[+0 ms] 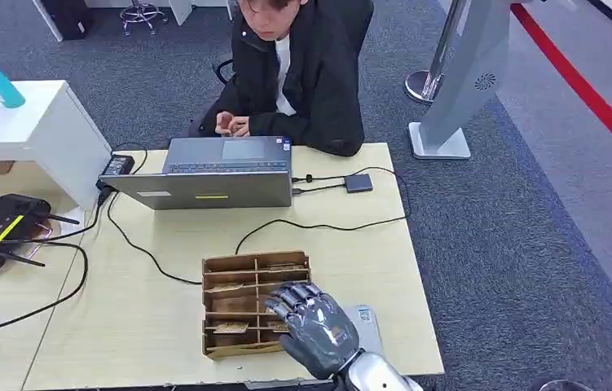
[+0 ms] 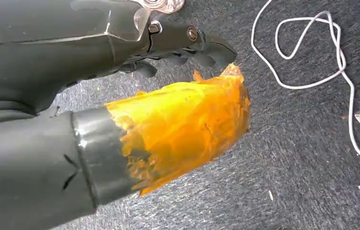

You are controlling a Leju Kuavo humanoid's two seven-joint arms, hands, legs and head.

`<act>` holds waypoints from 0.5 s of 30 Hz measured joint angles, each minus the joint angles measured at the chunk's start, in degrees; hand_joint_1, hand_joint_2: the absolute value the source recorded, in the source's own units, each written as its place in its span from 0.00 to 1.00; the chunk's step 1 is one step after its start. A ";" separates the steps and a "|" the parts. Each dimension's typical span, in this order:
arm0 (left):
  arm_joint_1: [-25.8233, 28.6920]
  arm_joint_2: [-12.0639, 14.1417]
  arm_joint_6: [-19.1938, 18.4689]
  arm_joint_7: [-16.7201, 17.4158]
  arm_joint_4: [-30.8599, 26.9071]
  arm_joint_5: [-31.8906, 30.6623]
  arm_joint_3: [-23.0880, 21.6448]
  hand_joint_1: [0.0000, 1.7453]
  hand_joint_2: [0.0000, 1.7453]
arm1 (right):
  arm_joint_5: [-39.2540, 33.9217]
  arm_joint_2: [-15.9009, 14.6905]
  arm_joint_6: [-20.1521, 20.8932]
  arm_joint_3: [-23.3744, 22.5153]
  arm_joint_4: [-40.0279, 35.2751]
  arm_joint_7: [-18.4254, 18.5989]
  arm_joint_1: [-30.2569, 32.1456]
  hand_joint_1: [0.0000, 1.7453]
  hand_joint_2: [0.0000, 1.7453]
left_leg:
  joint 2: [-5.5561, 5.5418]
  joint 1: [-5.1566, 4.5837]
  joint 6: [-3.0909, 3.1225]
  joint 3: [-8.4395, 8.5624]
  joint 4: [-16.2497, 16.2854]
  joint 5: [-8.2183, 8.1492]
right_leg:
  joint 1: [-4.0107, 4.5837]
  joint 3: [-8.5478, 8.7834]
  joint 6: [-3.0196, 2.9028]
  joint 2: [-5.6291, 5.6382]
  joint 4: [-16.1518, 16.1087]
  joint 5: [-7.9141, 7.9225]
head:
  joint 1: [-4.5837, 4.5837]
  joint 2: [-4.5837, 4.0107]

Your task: Pass the card to the sensor for recognition and then transmit it.

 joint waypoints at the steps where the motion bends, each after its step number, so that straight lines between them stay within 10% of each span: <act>1: 0.00 0.00 0.00 0.00 0.00 0.00 0.00 0.00 0.00 | -0.02 0.00 0.00 0.00 0.17 0.00 0.00 0.36 1.00 | 0.00 0.00 0.00 0.00 0.00 0.00 | 0.00 0.00 0.00 0.00 0.00 0.00 | 0.02 0.00; 15: 0.00 0.00 0.00 0.00 0.00 0.00 0.02 0.00 0.00 | -0.42 0.00 0.24 -0.13 2.03 0.09 0.00 0.36 1.00 | 0.00 0.00 0.00 0.00 0.00 0.00 | 0.00 0.00 0.00 0.00 0.00 0.00 | 0.00 0.00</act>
